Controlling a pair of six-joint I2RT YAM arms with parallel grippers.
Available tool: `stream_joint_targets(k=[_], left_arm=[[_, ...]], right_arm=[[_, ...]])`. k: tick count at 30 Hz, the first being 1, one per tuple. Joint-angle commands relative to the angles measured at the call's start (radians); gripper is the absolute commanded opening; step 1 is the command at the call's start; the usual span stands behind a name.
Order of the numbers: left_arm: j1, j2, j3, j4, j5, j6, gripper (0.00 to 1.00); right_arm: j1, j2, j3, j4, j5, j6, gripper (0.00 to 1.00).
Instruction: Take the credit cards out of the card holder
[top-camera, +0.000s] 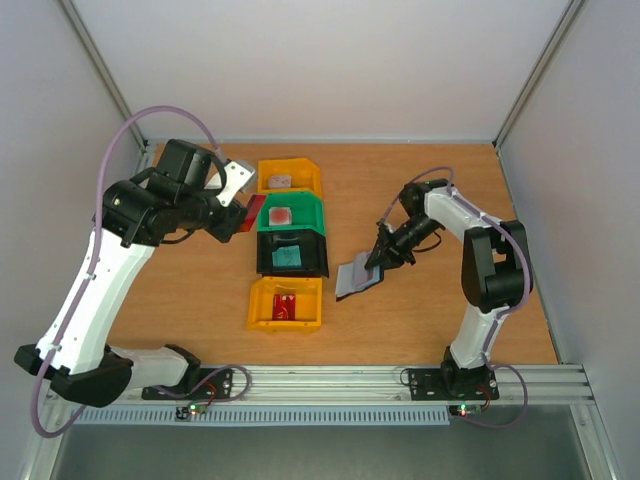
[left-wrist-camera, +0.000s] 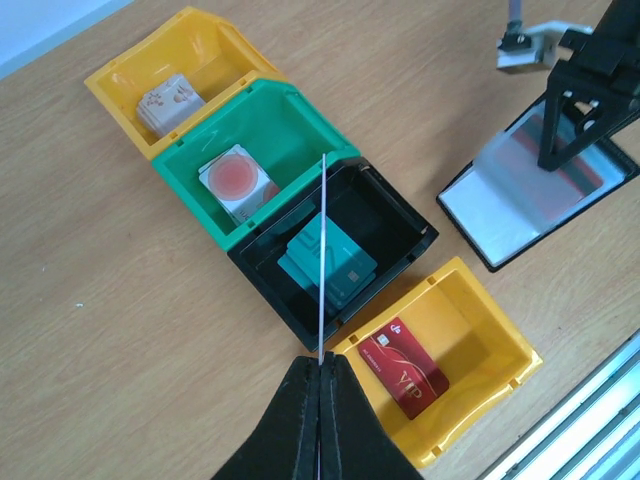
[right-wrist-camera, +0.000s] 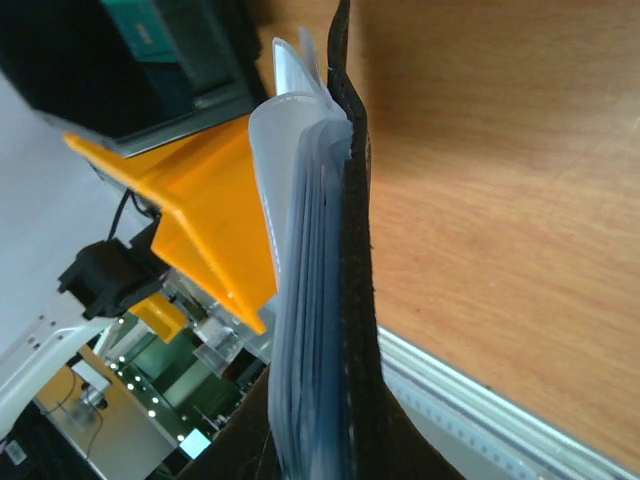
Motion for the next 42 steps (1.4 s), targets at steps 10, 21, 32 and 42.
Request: stream_joint_targets(k=[10, 21, 32, 42], left_arm=[[0.002, 0.023, 0.043, 0.037, 0.001, -0.003, 0.0], [-0.001, -0.046, -0.037, 0.148, 0.081, 0.115, 0.0], [-0.033, -0.105, -0.124, 0.351, -0.023, 0.227, 0.0], [-0.118, -0.173, -0.338, 0.905, -0.309, 0.608, 0.0]], right_arm=[[0.003, 0.144, -0.083, 0.159, 0.064, -0.021, 0.1], [-0.09, 0.111, 0.085, -0.066, 0.399, 0.039, 0.58], [0.011, 0.126, 1.102, -0.459, 0.395, 0.359, 0.72], [0.369, 0.048, 1.235, -0.041, 0.376, 1.137, 0.69]])
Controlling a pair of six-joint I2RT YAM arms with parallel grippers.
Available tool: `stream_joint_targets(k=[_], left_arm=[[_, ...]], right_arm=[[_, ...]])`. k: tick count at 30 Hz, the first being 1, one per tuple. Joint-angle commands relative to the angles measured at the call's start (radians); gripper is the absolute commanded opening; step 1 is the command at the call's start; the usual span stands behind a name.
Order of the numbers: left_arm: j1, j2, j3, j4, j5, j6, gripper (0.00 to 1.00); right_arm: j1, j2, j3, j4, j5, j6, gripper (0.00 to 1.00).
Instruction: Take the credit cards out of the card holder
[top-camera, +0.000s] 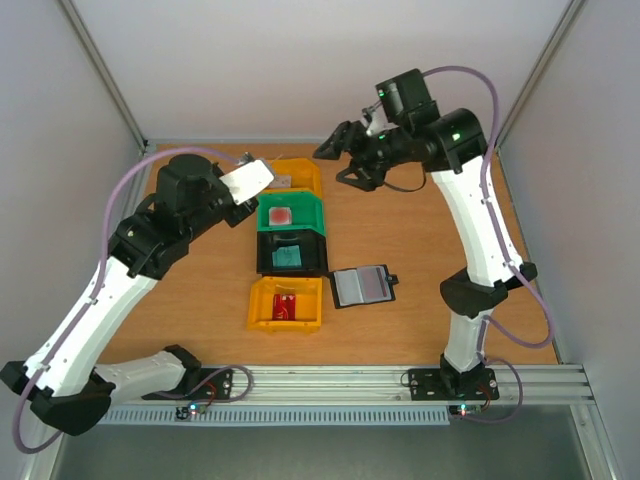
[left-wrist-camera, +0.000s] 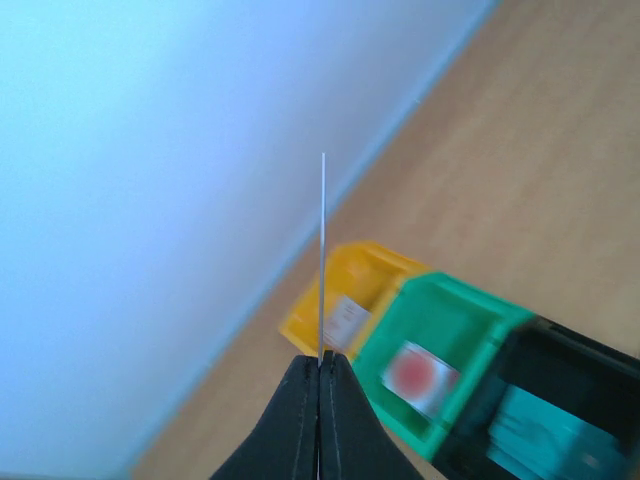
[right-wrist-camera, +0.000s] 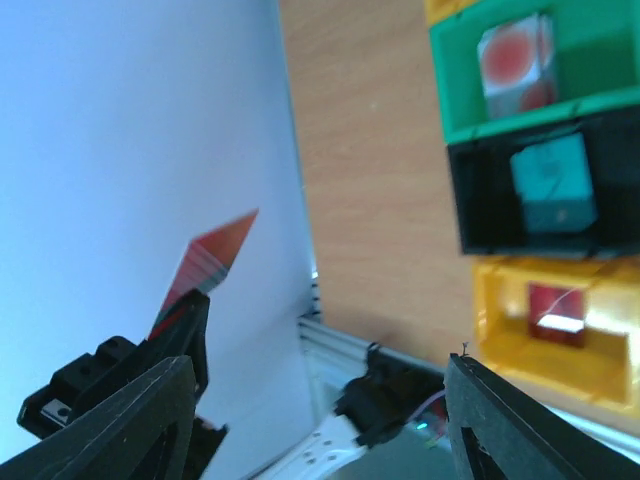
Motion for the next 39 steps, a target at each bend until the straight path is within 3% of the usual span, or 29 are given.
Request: stream_joint_targets(k=[1, 6, 13, 18, 24, 26, 29, 31, 34, 39], left_arm=[[-0.039, -0.001, -0.046, 0.358, -0.156, 0.236, 0.0], [-0.115, -0.012, -0.087, 0.414, -0.173, 0.365, 0.0], [-0.271, -0.037, -0.17, 0.512, -0.222, 0.523, 0.0], [-0.294, 0.021, -0.186, 0.65, -0.322, 0.648, 0.0], [-0.306, 0.008, -0.21, 0.676, -0.316, 0.694, 0.0], [-0.308, -0.007, -0.244, 0.702, -0.301, 0.767, 0.0], [-0.311, -0.016, -0.256, 0.7, -0.295, 0.836, 0.0], [-0.319, -0.012, -0.235, 0.679, -0.305, 0.855, 0.0], [-0.338, 0.003, -0.227, 0.692, -0.338, 0.885, 0.0], [-0.371, 0.028, -0.221, 0.744, -0.41, 0.951, 0.0]], right_arm=[[0.088, -0.008, -0.041, 0.136, 0.061, 0.37, 0.69], [0.132, -0.015, -0.028, 0.263, 0.12, 0.391, 0.82], [0.148, -0.049, -0.045, 0.247, 0.174, 0.406, 0.82], [0.155, -0.101, -0.101, 0.267, 0.195, 0.381, 0.81], [0.135, -0.15, -0.147, 0.282, 0.141, 0.343, 0.8], [0.112, -0.178, -0.174, 0.305, 0.126, 0.324, 0.75], [0.061, -0.194, -0.197, 0.306, 0.097, 0.313, 0.55], [0.055, -0.183, -0.191, 0.311, 0.058, 0.302, 0.48], [0.056, -0.172, -0.188, 0.304, 0.002, 0.296, 0.48], [0.039, -0.188, -0.202, 0.179, -0.001, 0.241, 0.61]])
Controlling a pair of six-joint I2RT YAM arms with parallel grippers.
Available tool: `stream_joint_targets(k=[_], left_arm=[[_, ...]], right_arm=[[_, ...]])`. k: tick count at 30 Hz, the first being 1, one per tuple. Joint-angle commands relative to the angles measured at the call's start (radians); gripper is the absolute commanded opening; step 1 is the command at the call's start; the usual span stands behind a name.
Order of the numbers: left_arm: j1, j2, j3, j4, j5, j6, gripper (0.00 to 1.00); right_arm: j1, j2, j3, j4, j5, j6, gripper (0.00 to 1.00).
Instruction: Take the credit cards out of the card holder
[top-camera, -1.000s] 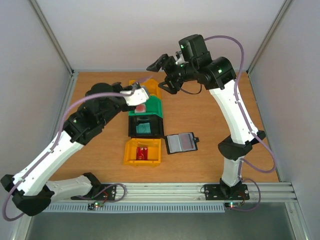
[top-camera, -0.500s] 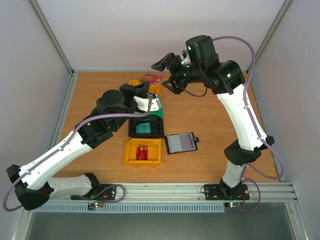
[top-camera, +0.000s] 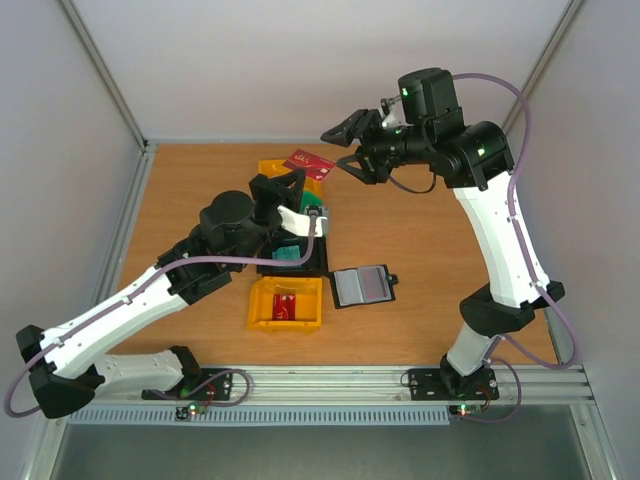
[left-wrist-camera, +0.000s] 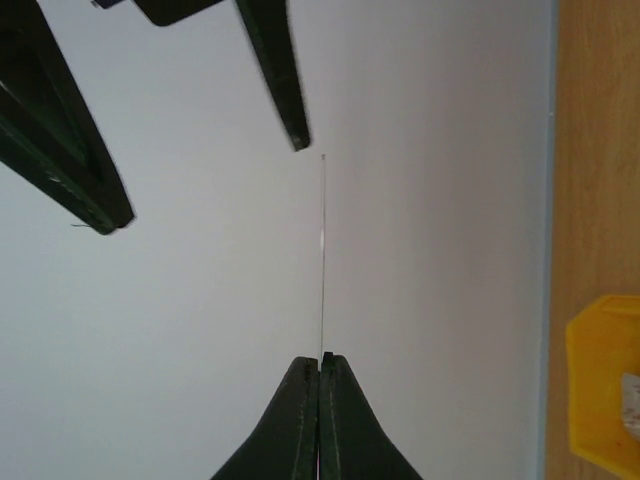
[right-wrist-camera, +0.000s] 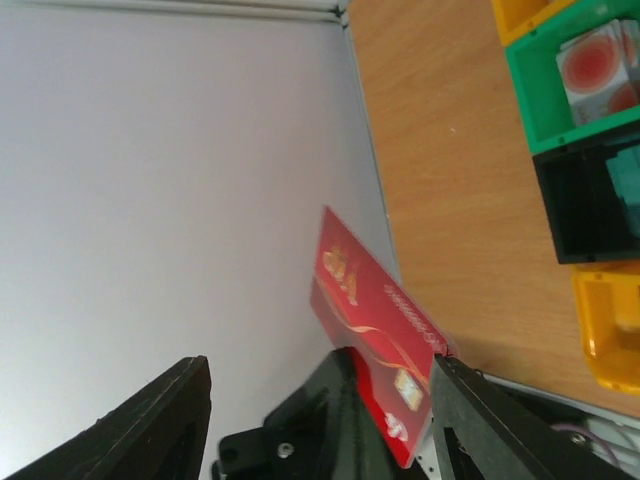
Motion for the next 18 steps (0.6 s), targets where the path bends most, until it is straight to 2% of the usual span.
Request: stream_joint_targets(k=[1, 10, 13, 15, 18], left_arm=[[-0.028, 0.024, 0.029, 0.113, -0.094, 0.085, 0.0], [-0.078, 0.069, 0.039, 0.193, -0.17, 0.098, 0.0], [-0.091, 0.088, 0.065, 0.212, -0.185, 0.081, 0.0], [-0.103, 0.097, 0.08, 0.227, -0.188, 0.082, 0.0], [-0.116, 0.091, 0.075, 0.196, -0.189, 0.07, 0.0]], right_arm=[[-0.016, -0.013, -0.022, -0.094, -0.058, -0.062, 0.61], [-0.016, 0.028, -0.024, -0.053, -0.155, -0.103, 0.63], [-0.02, 0.058, -0.007, -0.022, -0.202, -0.099, 0.58], [-0.025, 0.063, 0.008, -0.011, -0.214, -0.094, 0.49], [-0.044, 0.055, 0.008, 0.027, -0.239, -0.086, 0.2]])
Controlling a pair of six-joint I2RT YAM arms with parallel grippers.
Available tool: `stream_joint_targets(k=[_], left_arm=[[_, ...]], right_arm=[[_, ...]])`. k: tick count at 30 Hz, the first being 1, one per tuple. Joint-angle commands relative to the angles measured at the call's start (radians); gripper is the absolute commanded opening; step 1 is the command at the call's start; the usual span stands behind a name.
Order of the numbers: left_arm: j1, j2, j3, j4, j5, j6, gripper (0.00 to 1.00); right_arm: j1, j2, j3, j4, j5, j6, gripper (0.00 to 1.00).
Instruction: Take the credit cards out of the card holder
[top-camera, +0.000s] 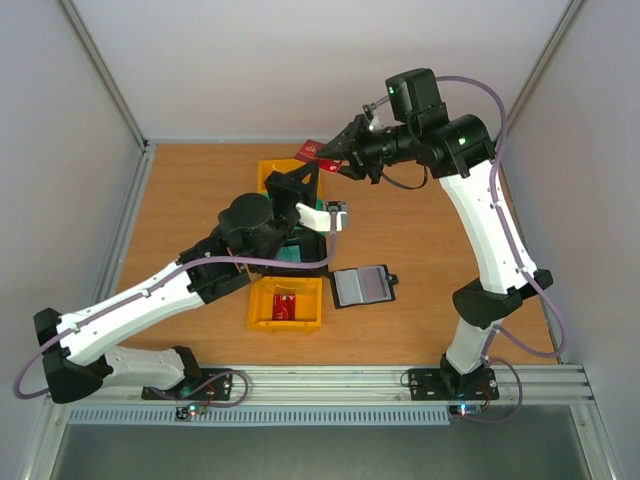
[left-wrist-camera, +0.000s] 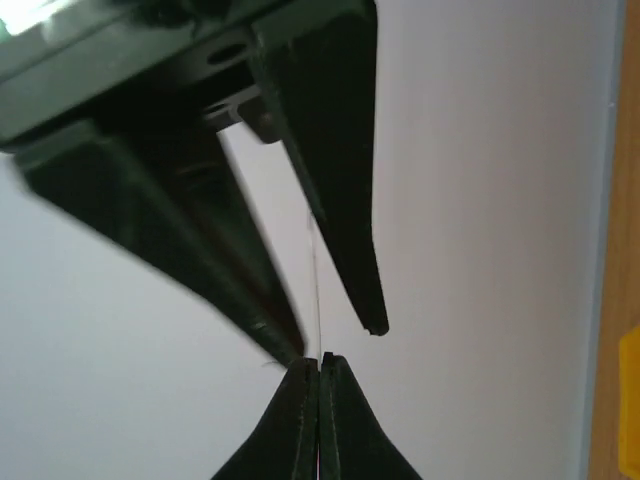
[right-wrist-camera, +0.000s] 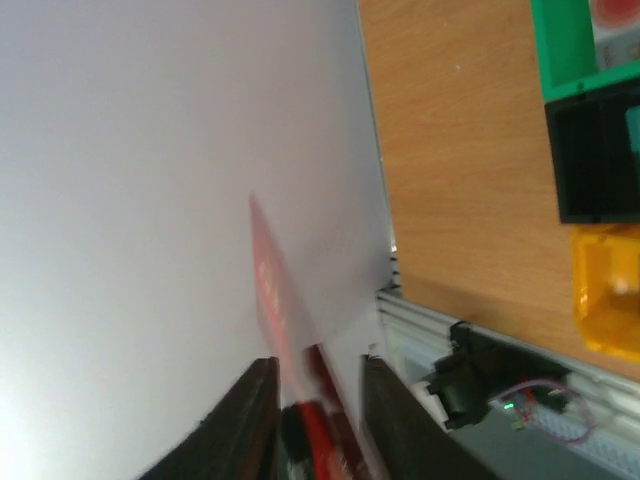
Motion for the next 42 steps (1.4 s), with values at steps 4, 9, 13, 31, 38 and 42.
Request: stream_joint_targets(k=[4, 9, 13, 31, 38, 42], left_arm=[[-0.038, -0.034, 0.011, -0.012, -0.009, -0.037, 0.0], [-0.044, -0.042, 0.089, -0.361, 0.065, -0.218, 0.54], [-0.044, -0.027, 0.217, -0.777, 0.138, -0.377, 0.78], [-0.037, 0.056, 0.446, -1.682, 0.422, -0.824, 0.97], [0.039, 0.015, 0.366, -1.65, 0.333, -0.828, 0.98], [0.134, -0.045, 0.246, -1.509, 0.331, -0.781, 0.98]], right_arm=[[-0.05, -0.018, 0.027, 0.071, -0.082, -0.021, 0.01], [-0.108, -0.035, 0.061, -0.076, -0.125, -0.197, 0.01], [-0.218, -0.053, 0.07, -0.303, -0.234, -0.464, 0.01], [-0.279, -0.09, -0.086, -0.569, -0.129, -0.94, 0.01], [-0.363, -0.086, -0.109, -0.568, -0.152, -0.934, 0.01], [-0.364, -0.086, -0.113, -0.569, -0.138, -0.9, 0.01]])
